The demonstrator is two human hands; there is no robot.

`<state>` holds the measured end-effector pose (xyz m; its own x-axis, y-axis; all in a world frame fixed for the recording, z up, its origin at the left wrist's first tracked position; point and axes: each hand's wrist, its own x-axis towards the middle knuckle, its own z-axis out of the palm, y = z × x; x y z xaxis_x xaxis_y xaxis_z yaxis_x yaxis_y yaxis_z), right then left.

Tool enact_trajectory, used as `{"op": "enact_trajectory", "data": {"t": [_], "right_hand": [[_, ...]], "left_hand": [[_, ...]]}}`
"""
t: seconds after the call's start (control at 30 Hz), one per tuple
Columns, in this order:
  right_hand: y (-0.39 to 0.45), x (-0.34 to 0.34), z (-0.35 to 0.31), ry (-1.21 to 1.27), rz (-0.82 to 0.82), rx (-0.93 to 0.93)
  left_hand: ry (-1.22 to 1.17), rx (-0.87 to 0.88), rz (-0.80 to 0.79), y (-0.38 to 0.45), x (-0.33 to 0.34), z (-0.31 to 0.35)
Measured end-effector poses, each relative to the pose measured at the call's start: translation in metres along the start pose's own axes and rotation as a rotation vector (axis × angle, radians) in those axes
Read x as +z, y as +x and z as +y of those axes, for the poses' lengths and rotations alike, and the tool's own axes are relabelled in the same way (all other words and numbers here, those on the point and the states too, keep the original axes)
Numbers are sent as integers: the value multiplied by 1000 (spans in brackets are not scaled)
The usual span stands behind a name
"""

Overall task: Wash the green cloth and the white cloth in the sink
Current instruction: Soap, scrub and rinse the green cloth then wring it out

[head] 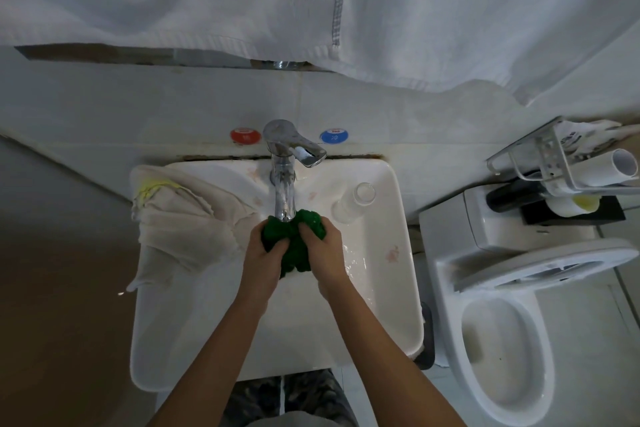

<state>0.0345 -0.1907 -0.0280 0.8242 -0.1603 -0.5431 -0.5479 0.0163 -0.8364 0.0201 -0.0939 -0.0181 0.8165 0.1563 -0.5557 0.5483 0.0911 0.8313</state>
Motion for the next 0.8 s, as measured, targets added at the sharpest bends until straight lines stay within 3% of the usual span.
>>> {"op": "enact_trajectory", "data": {"t": [0.07,0.2,0.33,0.47,0.6,0.73,0.8], "right_hand": [[-1,5,2,-27,34,-22],[1,13,-1,50,187,33],[-5,13,-1,104,219,109],[-23,4,4,52,90,61],[-39,-1,-1,222,-2,137],[-47,10,-3,165,80,134],[-49,13,-2,118,110,72]], "left_hand": [[67,-12,42,3,2,-3],[305,153,209,-7,19,-9],[346,127,202,-12,22,-9],[173,-69,128,-12,16,-16],[-43,-139,229,-25,21,-5],[-83,-94,390,-36,25,0],[-27,-25,367,-40,21,3]]}}
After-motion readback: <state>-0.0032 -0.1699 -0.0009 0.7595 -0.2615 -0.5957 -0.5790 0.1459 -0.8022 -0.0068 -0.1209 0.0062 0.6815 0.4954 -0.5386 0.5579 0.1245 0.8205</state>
